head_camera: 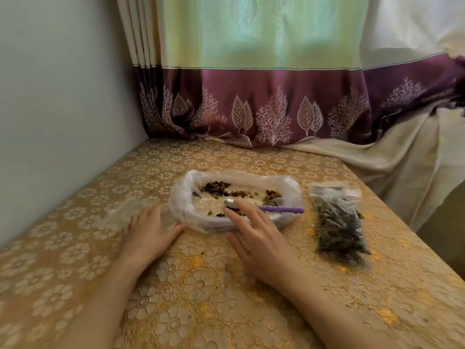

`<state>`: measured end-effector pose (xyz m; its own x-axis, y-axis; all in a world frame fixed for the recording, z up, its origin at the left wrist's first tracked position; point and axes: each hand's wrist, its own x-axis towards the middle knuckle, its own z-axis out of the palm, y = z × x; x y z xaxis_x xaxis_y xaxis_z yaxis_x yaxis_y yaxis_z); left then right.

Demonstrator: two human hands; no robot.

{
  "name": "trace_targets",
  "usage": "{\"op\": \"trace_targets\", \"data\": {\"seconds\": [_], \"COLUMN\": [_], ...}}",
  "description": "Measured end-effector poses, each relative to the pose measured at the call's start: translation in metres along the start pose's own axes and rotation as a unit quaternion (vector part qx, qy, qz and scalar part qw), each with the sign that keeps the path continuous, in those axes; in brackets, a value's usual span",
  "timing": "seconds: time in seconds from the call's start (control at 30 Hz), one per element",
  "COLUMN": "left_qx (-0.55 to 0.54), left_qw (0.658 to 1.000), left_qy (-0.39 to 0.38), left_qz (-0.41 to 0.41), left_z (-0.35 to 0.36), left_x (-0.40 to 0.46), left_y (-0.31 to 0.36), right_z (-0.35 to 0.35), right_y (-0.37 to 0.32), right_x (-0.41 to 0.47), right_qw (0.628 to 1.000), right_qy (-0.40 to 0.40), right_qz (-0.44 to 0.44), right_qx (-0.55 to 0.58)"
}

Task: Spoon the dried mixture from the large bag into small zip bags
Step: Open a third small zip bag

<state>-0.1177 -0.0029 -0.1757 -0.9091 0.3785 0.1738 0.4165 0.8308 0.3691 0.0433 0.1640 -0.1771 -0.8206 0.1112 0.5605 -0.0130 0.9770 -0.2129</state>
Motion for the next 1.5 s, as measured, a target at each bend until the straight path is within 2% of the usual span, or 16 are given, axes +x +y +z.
{"op": "trace_targets", "data": {"seconds": [0.1,0.23,0.3,0.37,0.47,0.6,0.67,0.73,0.83,0.9,1.17,1.23,1.27,1.33,1.37,1.5], "left_qx": [-0.043,-0.052,-0.058,-0.139,-0.418,-0.753,-0.8,-0.813,-0.798,-0.779,-0.749,-0.709,-0.654,-0.509,-0.455,-0.335], "left_qw": [0.998,0.996,0.991,0.967,0.871,0.654,0.6,0.58,0.598,0.621,0.66,0.7,0.748,0.842,0.868,0.91], "left_qy": [0.029,0.069,0.124,0.211,0.25,0.068,-0.001,-0.048,-0.075,-0.084,-0.043,0.021,0.072,0.174,0.198,0.076], "left_qz": [0.038,0.037,0.001,-0.038,-0.066,-0.027,-0.008,0.007,0.019,0.017,-0.042,-0.079,-0.086,-0.037,0.017,0.231], "left_z": [-0.009,-0.013,-0.014,-0.018,-0.027,-0.043,-0.045,-0.043,-0.035,-0.029,-0.024,-0.023,-0.023,-0.024,-0.024,-0.017], "left_x": [0.001,-0.001,-0.002,-0.003,-0.003,-0.008,-0.01,-0.012,-0.014,-0.015,-0.014,-0.015,-0.015,-0.018,-0.022,-0.043], "left_y": [-0.006,-0.005,-0.004,-0.004,0.002,0.014,0.019,0.024,0.032,0.034,0.034,0.034,0.033,0.033,0.035,0.056], "right_z": [0.008,0.01,0.01,0.011,0.011,0.009,0.006,0.001,-0.003,-0.005,-0.01,-0.01,-0.01,-0.009,-0.008,-0.007], "right_y": [0.002,0.005,0.006,0.006,0.007,0.004,0.002,-0.005,-0.009,-0.011,-0.008,-0.008,-0.009,-0.009,-0.008,-0.006], "right_x": [-0.002,-0.001,0.0,0.0,0.0,0.0,0.001,0.005,0.01,0.01,0.006,0.005,0.005,0.006,0.006,0.006], "right_qw": [0.994,0.986,0.984,0.984,0.987,0.989,0.975,0.91,0.74,0.691,0.703,0.705,0.706,0.711,0.715,0.742], "right_qy": [-0.108,-0.165,-0.179,-0.177,-0.156,-0.077,-0.008,0.008,-0.05,-0.07,-0.06,-0.061,-0.054,-0.03,-0.019,-0.009], "right_qz": [-0.006,0.002,0.003,0.001,0.008,0.035,0.077,0.157,0.23,0.24,0.268,0.276,0.283,0.303,0.31,0.313], "right_qx": [-0.003,-0.008,-0.007,-0.003,0.031,0.119,0.21,0.383,0.629,0.679,0.656,0.651,0.647,0.634,0.626,0.592]}}
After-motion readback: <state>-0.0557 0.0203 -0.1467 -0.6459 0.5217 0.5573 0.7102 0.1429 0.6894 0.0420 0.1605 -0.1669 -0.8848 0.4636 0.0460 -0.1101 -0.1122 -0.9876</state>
